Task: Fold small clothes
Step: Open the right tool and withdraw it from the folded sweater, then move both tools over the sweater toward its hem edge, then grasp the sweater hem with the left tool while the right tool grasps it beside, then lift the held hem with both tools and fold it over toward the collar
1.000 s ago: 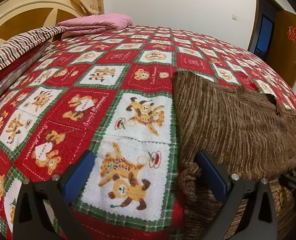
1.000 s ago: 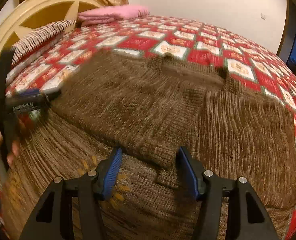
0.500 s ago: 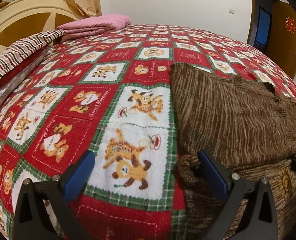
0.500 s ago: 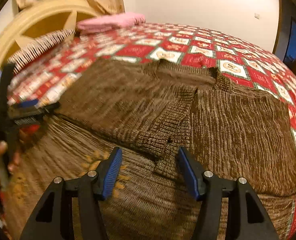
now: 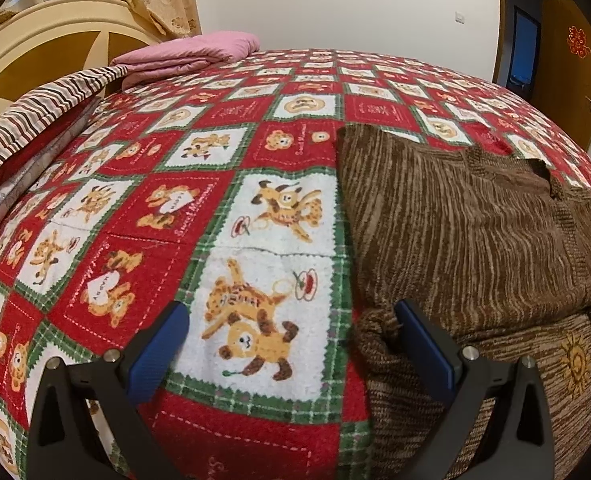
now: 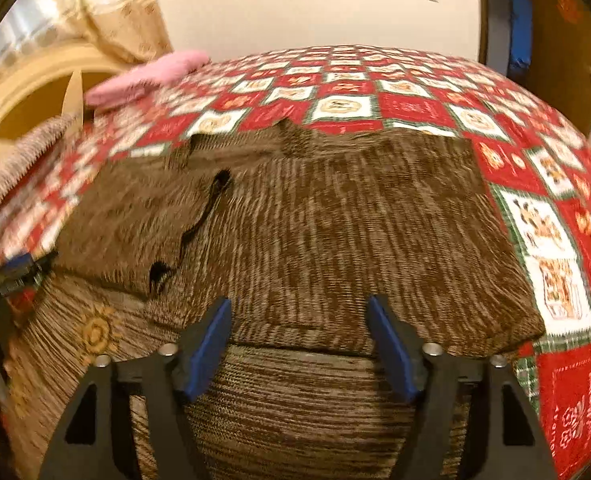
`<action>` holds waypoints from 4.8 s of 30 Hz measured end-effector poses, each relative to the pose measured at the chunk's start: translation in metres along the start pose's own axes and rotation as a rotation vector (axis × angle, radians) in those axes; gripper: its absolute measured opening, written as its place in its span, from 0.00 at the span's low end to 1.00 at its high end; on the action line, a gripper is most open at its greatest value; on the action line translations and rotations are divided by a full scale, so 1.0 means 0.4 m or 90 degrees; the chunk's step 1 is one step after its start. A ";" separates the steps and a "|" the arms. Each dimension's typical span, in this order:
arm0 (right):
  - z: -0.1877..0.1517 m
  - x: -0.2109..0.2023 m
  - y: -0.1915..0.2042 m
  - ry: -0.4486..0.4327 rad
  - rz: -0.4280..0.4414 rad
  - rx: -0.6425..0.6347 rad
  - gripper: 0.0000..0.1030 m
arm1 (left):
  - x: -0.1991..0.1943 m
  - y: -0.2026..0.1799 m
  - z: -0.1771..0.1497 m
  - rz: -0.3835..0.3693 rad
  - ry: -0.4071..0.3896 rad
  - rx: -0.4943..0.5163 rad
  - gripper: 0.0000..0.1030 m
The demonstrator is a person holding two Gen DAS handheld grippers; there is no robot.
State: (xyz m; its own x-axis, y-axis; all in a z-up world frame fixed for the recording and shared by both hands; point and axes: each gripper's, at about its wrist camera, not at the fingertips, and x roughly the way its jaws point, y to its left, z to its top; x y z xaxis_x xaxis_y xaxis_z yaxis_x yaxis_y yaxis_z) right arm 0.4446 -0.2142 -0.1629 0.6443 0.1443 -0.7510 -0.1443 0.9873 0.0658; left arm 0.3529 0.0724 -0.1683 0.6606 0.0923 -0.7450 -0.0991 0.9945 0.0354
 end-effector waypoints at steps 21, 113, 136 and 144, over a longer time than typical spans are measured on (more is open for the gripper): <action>-0.259 -0.260 0.040 -0.027 0.006 -0.027 0.84 | -0.203 0.047 -0.176 -0.096 -0.023 -0.034 1.00; -0.664 -0.640 -0.126 -0.082 0.164 0.118 0.06 | -0.527 0.074 -0.510 -0.285 -0.073 0.102 0.07; -0.158 -0.653 -0.174 -0.235 0.091 0.046 0.05 | -0.452 0.029 -0.063 -0.253 -0.193 0.104 0.07; 0.030 -0.545 -0.193 -0.232 0.074 0.042 0.05 | -0.340 -0.027 0.083 -0.212 -0.195 0.111 0.07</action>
State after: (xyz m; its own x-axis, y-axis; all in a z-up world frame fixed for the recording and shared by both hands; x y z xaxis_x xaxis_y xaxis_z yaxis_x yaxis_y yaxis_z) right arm 0.3241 -0.3210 0.0037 0.8530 0.2583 -0.4534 -0.1914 0.9632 0.1886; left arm 0.2887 0.0507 -0.0451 0.8266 -0.2475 -0.5055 0.2638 0.9637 -0.0406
